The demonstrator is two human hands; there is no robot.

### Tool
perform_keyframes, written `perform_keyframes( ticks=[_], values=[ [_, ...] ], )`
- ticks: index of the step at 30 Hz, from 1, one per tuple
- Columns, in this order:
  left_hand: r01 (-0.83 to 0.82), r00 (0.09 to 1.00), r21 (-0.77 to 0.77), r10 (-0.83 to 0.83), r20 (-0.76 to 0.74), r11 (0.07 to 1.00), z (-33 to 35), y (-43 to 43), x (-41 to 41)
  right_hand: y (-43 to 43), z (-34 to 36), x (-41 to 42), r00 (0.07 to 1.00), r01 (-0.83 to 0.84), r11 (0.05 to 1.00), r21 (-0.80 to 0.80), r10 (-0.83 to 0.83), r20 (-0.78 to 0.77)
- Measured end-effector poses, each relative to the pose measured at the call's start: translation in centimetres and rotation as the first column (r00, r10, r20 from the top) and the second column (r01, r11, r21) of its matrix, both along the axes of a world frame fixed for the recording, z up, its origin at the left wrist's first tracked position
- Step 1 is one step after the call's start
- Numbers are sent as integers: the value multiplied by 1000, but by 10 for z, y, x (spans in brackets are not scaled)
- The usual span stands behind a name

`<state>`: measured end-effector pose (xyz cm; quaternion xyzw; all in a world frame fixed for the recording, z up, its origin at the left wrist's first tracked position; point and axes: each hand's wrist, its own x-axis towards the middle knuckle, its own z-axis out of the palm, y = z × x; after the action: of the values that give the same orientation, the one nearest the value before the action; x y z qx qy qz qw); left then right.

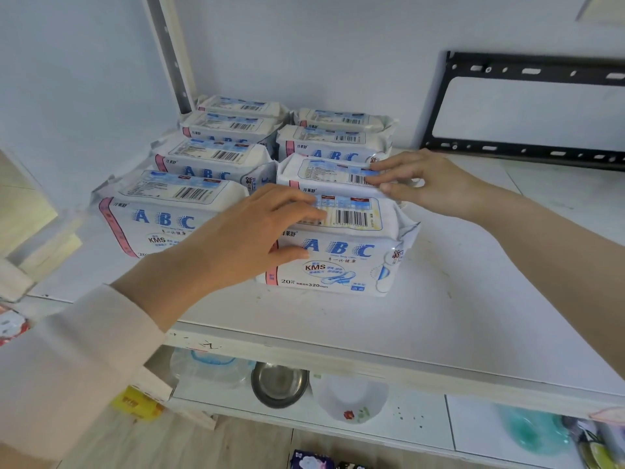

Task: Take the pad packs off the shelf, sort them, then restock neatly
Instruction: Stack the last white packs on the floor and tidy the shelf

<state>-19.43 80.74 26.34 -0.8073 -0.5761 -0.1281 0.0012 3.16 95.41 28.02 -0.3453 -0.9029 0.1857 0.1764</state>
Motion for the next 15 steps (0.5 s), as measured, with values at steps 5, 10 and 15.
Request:
perform_keyframes(
  ticks=[5, 10, 15],
  values=[
    [-43, 998, -5, 42, -48, 999, 6, -6, 7, -10, 2, -2, 996, 63, 996, 67, -58, -73],
    [-110, 993, 58, 112, -47, 992, 13, -22, 26, -31, 0, 4, 979, 186, 960, 210, -163, -120],
    [-177, 984, 143, 175, 28, 974, 10, -44, 47, -76, -5, 13, 972, 219, 916, 336, -177, -152]
  ],
)
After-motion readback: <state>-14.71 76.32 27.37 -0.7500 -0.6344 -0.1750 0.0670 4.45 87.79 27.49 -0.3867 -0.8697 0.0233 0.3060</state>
